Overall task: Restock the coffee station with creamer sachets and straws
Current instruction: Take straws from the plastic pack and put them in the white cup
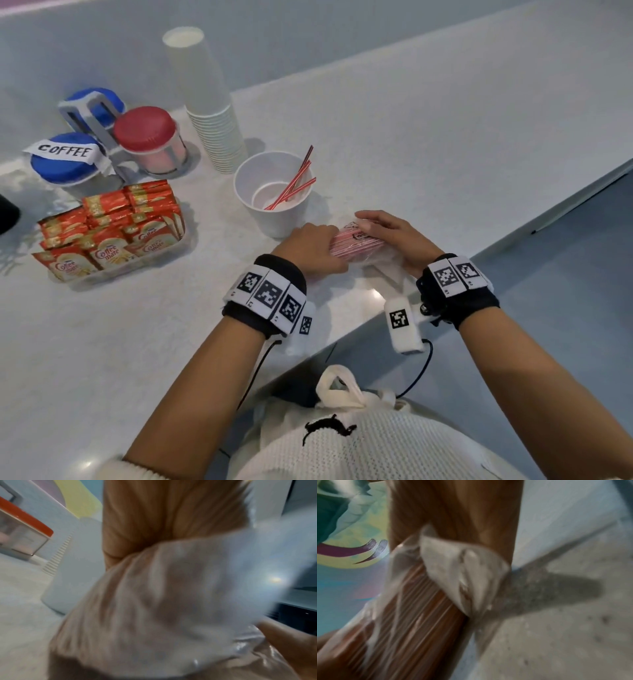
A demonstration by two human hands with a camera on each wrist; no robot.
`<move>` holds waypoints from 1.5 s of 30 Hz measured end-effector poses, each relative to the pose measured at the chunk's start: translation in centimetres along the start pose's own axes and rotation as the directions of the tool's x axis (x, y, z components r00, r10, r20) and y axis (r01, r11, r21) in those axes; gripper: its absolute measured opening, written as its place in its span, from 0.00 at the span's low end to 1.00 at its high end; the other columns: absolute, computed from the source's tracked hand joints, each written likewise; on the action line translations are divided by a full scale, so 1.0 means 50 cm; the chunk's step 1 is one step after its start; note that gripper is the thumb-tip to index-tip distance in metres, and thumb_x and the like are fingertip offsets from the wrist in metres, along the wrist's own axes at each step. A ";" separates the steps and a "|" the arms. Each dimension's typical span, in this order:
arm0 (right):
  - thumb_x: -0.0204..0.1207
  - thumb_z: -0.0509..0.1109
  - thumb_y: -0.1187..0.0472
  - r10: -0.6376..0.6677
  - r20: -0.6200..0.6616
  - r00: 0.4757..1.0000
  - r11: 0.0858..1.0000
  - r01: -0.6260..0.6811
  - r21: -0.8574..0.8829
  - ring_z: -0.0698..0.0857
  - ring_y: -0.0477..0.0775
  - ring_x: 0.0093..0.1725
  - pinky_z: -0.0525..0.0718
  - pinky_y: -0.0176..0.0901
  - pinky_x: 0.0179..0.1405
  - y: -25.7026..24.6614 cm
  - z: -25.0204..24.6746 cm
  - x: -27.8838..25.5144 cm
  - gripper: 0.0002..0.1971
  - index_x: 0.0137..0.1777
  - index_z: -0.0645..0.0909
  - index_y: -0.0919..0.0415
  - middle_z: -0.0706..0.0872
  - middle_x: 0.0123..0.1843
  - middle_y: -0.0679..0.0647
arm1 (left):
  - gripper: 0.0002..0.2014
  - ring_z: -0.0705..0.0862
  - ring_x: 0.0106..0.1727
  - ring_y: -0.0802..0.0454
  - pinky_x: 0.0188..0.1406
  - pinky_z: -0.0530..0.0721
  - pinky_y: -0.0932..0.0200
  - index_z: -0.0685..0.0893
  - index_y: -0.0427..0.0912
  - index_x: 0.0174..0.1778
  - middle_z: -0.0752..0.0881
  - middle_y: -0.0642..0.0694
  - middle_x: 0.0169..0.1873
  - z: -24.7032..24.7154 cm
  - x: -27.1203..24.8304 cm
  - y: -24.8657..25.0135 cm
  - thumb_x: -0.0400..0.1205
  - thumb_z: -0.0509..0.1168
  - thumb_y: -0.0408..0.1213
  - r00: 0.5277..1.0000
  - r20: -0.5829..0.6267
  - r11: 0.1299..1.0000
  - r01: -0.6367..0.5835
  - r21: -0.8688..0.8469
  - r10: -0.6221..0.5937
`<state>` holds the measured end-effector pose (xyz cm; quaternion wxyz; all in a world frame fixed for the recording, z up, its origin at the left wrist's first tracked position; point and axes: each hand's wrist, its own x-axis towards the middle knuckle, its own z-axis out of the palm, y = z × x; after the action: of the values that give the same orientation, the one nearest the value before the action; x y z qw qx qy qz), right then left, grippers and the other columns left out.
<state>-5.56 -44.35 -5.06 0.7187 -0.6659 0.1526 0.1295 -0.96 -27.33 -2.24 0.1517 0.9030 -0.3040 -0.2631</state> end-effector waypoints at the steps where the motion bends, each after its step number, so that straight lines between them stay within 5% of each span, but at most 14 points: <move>1: 0.77 0.65 0.61 -0.005 0.028 1.000 1.000 0.004 0.029 0.83 0.54 0.52 0.83 0.43 0.54 -0.003 -0.001 -0.003 0.15 0.63 0.76 0.59 0.81 0.61 0.61 | 0.21 0.80 0.47 0.47 0.48 0.76 0.57 0.78 0.40 0.63 0.84 0.40 0.53 -0.007 -0.003 0.000 0.77 0.67 0.46 1.000 0.018 1.000 0.007 -0.017 -0.007; 5: 0.58 0.80 0.45 0.003 0.151 0.989 0.989 -0.025 0.143 0.84 0.55 0.52 0.87 0.38 0.45 -0.014 -0.008 -0.018 0.38 0.67 0.75 0.61 0.85 0.55 0.57 | 0.13 0.80 0.45 0.47 0.40 0.75 0.61 0.81 0.40 0.53 0.83 0.42 0.46 -0.024 -0.015 -0.001 0.80 0.64 0.46 0.995 0.085 0.989 0.065 -0.135 -0.054; 7: 0.54 0.83 0.46 0.008 0.252 0.968 0.982 -0.055 0.182 0.85 0.54 0.51 0.87 0.36 0.43 -0.022 -0.006 -0.025 0.42 0.68 0.72 0.62 0.85 0.52 0.56 | 0.08 0.79 0.43 0.48 0.37 0.73 0.64 0.80 0.45 0.44 0.82 0.44 0.43 -0.031 -0.021 -0.003 0.81 0.61 0.45 0.990 0.113 0.970 0.107 -0.217 -0.084; 10: 0.68 0.75 0.56 0.003 0.336 0.942 0.991 -0.049 0.128 0.88 0.51 0.50 0.87 0.42 0.47 -0.030 0.005 -0.026 0.23 0.60 0.74 0.61 0.89 0.48 0.53 | 0.09 0.83 0.47 0.45 0.46 0.78 0.59 0.81 0.48 0.39 0.85 0.44 0.45 -0.033 -0.034 -0.011 0.82 0.60 0.44 0.977 0.170 0.923 0.183 -0.340 -0.131; 13: 0.74 0.68 0.57 0.045 0.176 0.983 0.985 -0.014 -0.174 0.86 0.56 0.53 0.85 0.51 0.58 -0.036 0.015 -0.022 0.13 0.57 0.81 0.59 0.89 0.50 0.55 | 0.11 0.85 0.55 0.40 0.64 0.79 0.48 0.84 0.43 0.45 0.87 0.37 0.53 -0.034 -0.048 -0.017 0.81 0.60 0.44 0.963 0.231 0.892 0.223 -0.394 -0.139; 17: 0.76 0.68 0.50 0.077 0.006 0.997 0.910 -0.068 -0.408 0.87 0.53 0.48 0.86 0.38 0.41 -0.040 0.033 -0.009 0.18 0.59 0.81 0.62 0.87 0.54 0.57 | 0.10 0.82 0.57 0.46 0.59 0.76 0.54 0.84 0.43 0.53 0.85 0.42 0.57 -0.044 -0.063 -0.030 0.81 0.62 0.41 0.974 0.078 0.909 0.226 -0.350 -0.212; 20: 0.74 0.67 0.47 -0.016 -0.080 0.997 0.798 -0.035 -0.602 0.86 0.58 0.51 0.84 0.52 0.56 -0.028 0.036 0.006 0.17 0.52 0.81 0.61 0.87 0.53 0.58 | 0.15 0.78 0.58 0.50 0.58 0.73 0.59 0.80 0.42 0.64 0.81 0.43 0.62 -0.049 -0.075 -0.036 0.81 0.62 0.36 0.957 -0.072 0.917 0.244 -0.315 -0.280; 24: 0.73 0.70 0.55 -0.104 -0.211 0.972 0.818 -0.037 -0.574 0.85 0.59 0.48 0.85 0.51 0.48 -0.022 0.039 0.010 0.11 0.50 0.75 0.59 0.83 0.51 0.58 | 0.20 0.76 0.67 0.46 0.70 0.73 0.49 0.77 0.46 0.67 0.77 0.44 0.65 -0.031 -0.080 -0.024 0.79 0.66 0.43 0.972 -0.119 0.958 0.175 -0.226 -0.205; 29: 0.73 0.65 0.71 -0.178 -0.321 0.930 0.859 -0.012 -0.512 0.83 0.55 0.39 0.82 0.40 0.35 -0.017 0.024 0.014 0.07 0.48 0.75 0.62 0.85 0.37 0.54 | 0.29 0.70 0.69 0.44 0.69 0.69 0.45 0.69 0.52 0.73 0.73 0.44 0.66 0.011 -0.064 -0.002 0.77 0.69 0.43 0.986 -0.078 0.989 0.149 -0.010 -0.150; 33: 0.73 0.67 0.72 -0.298 -0.424 0.855 0.822 0.004 -0.569 0.78 0.53 0.44 0.74 0.40 0.42 -0.003 0.004 0.002 0.12 0.56 0.74 0.64 0.79 0.45 0.55 | 0.31 0.71 0.70 0.43 0.70 0.70 0.43 0.67 0.52 0.73 0.73 0.45 0.68 0.024 -0.059 -0.013 0.76 0.71 0.42 0.982 -0.106 0.987 0.157 -0.017 -0.158; 35: 0.71 0.69 0.72 -0.422 -0.373 0.827 0.714 0.050 -0.698 0.76 0.51 0.45 0.70 0.37 0.43 0.003 0.004 -0.006 0.11 0.51 0.74 0.62 0.76 0.47 0.54 | 0.30 0.72 0.70 0.43 0.71 0.71 0.43 0.68 0.51 0.73 0.74 0.45 0.68 0.025 -0.057 -0.015 0.76 0.71 0.41 0.979 -0.122 0.987 0.162 -0.024 -0.163; 38: 0.73 0.70 0.66 -0.439 -0.251 0.863 0.585 0.062 -0.809 0.76 0.50 0.43 0.69 0.36 0.43 -0.001 0.014 -0.011 0.04 0.44 0.81 0.67 0.79 0.43 0.56 | 0.29 0.72 0.70 0.43 0.72 0.71 0.43 0.69 0.49 0.72 0.74 0.44 0.67 0.026 -0.052 -0.014 0.76 0.72 0.40 0.976 -0.137 0.986 0.167 -0.024 -0.168; 41: 0.78 0.66 0.49 -0.294 -0.199 0.935 0.627 0.032 -0.778 0.78 0.56 0.34 0.72 0.42 0.37 -0.016 0.027 -0.010 0.24 0.36 0.81 0.75 0.84 0.34 0.65 | 0.28 0.71 0.70 0.42 0.72 0.70 0.43 0.70 0.46 0.72 0.73 0.43 0.67 0.029 -0.049 -0.015 0.76 0.71 0.40 0.976 -0.136 0.985 0.171 -0.018 -0.172; 45: 0.77 0.63 0.43 -0.135 -0.127 0.983 0.530 -0.037 -0.847 0.73 0.50 0.27 0.70 0.40 0.32 -0.020 0.044 -0.006 0.25 0.24 0.71 0.59 0.75 0.25 0.51 | 0.26 0.68 0.71 0.41 0.73 0.69 0.42 0.69 0.46 0.72 0.71 0.42 0.67 0.033 -0.050 -0.017 0.78 0.69 0.40 0.974 -0.128 0.982 0.183 -0.041 -0.186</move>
<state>-5.33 -42.22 -3.88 0.2930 -0.9431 0.1151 0.1071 -3.20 -25.28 -2.98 0.1592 0.9403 -0.2044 -0.2206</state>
